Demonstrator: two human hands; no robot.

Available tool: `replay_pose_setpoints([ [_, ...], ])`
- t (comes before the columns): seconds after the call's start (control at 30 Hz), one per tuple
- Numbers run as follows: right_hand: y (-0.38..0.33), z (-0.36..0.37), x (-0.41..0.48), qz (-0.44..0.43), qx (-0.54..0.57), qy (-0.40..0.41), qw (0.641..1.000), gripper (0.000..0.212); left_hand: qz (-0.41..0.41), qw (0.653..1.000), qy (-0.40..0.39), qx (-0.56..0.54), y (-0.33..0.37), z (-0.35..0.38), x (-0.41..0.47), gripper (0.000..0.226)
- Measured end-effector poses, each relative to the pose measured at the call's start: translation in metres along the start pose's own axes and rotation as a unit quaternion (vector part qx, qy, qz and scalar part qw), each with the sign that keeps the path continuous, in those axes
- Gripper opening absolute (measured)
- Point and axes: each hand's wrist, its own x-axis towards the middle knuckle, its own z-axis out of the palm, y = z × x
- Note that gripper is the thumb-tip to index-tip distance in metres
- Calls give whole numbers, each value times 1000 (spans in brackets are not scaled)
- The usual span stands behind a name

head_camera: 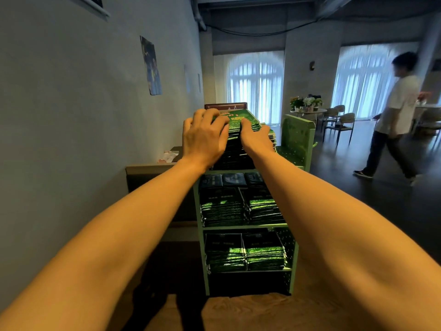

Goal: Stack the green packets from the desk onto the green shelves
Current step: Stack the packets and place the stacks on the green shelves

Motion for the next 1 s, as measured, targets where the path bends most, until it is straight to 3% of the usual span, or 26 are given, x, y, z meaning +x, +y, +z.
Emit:
replay_pose_setpoints([
  [0.13, -3, 2, 1, 7, 34, -5, 999, 84, 109, 985, -78, 111, -18, 6, -17, 83],
  [0.27, -10, 13, -4, 14, 59, -29, 998, 86, 93, 963, -163, 195, -28, 5, -28, 126],
  [0.53, -11, 23, 0, 7, 41, 1, 999, 83, 89, 954, -190, 214, -34, 10, -23, 127],
  [0.63, 1, 22, -1, -87, -19, 35, 995, 76, 95, 950, -213, 210, -37, 10, -19, 127],
  [0.73, 20, 16, -5, -233, -156, 58, 958, 72, 99, 953, -200, 203, -43, 12, -19, 130],
  [0.83, 38, 8, -2, -344, -292, 46, 891, 77, 102, 954, -201, 196, -47, 14, -20, 132],
  [0.9, 45, 4, 2, -378, -342, 25, 860, 85, 100, 952, -215, 193, -48, 14, -20, 131],
  [1.0, 45, 2, 5, -389, -362, 23, 847, 90, 97, 955, -207, 188, -49, 12, -20, 131],
])
